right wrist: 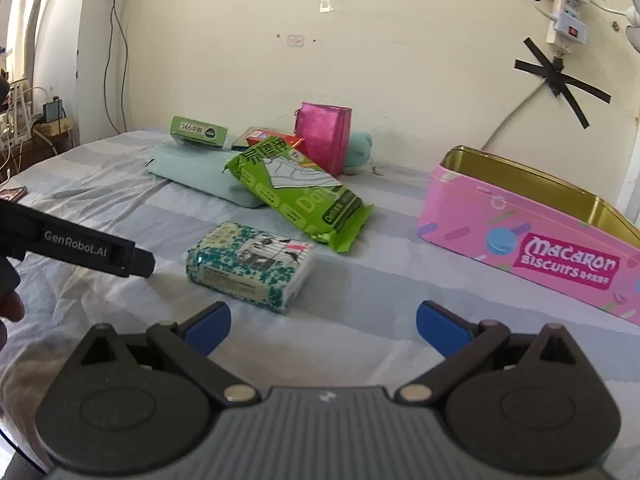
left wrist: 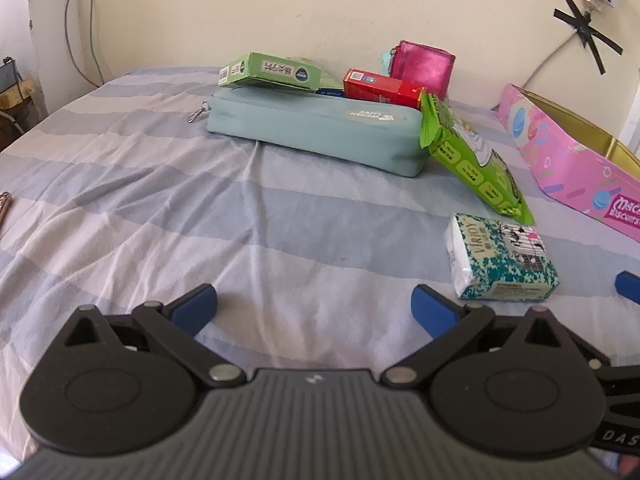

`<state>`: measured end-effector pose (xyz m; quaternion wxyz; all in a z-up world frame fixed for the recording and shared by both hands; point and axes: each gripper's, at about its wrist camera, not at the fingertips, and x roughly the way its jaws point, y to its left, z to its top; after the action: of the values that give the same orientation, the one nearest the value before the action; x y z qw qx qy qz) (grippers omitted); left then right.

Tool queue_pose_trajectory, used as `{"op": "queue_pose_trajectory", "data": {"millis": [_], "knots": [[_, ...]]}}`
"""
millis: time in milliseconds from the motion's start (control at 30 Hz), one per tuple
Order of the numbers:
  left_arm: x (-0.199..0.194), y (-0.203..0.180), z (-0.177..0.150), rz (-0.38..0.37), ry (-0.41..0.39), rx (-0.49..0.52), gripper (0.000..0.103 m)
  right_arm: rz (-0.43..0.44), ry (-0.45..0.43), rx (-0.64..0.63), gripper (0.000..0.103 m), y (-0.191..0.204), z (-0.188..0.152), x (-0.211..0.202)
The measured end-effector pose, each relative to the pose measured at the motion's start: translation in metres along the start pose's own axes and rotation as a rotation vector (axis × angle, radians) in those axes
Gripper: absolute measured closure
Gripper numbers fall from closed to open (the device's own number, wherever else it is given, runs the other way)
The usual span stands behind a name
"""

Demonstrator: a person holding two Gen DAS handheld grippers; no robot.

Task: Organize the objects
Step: 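Move the left gripper toward the teal-and-white tissue pack, then grasp the tissue pack with the left gripper and lift it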

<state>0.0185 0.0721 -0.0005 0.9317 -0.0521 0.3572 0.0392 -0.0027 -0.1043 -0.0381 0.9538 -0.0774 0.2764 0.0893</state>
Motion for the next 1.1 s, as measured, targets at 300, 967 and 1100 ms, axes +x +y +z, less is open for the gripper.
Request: {"op": "queue_pose_trajectory", "data": {"millis": [300, 967, 1100], "knots": [[0.002, -0.005, 0.016, -0.212, 0.019, 0.022, 0.0, 0.042, 0.033, -0.025, 0.001, 0.008, 0.008, 0.013], [0.029, -0.054, 0.037, -0.479, 0.129, 0.057, 0.059, 0.18, 0.056, 0.061, 0.05, -0.01, 0.016, 0.034], [0.017, -0.082, 0.05, -0.502, 0.083, 0.121, 0.059, 0.129, -0.037, 0.066, 0.051, -0.031, 0.018, 0.019]]}}
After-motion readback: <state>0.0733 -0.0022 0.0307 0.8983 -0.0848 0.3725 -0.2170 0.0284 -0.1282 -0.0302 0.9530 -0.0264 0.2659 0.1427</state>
